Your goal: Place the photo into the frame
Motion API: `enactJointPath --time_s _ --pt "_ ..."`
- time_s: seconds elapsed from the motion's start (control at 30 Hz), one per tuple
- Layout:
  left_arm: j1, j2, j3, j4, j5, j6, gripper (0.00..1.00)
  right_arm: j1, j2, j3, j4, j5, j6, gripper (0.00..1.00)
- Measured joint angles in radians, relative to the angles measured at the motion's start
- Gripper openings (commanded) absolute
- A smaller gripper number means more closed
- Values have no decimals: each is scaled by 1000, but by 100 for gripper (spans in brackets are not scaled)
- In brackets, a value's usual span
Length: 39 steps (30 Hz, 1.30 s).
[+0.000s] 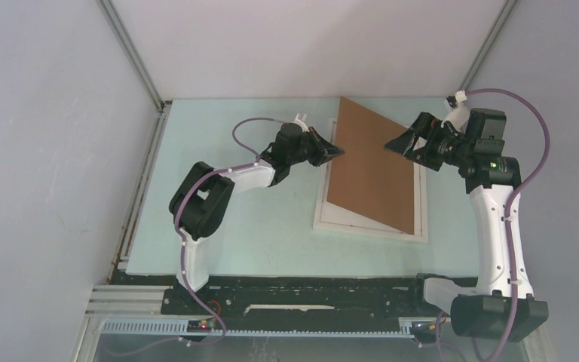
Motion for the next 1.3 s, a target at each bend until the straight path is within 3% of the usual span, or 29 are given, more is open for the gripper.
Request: enactJointPath --time_s 0.8,1.1,1.2,1.3 --pt "-1 58 10 23 62 7 0 0 0 -19 10 -5 0 100" --pt "-2 85 102 -101 63 52 1 0 0 -28 13 -8 0 100" --pt "-2 93 161 -197 58 93 8 0 0 -33 18 -8 0 100" --pt "-5 94 205 -286 38 139 22 0 0 -39 18 -11 0 100"
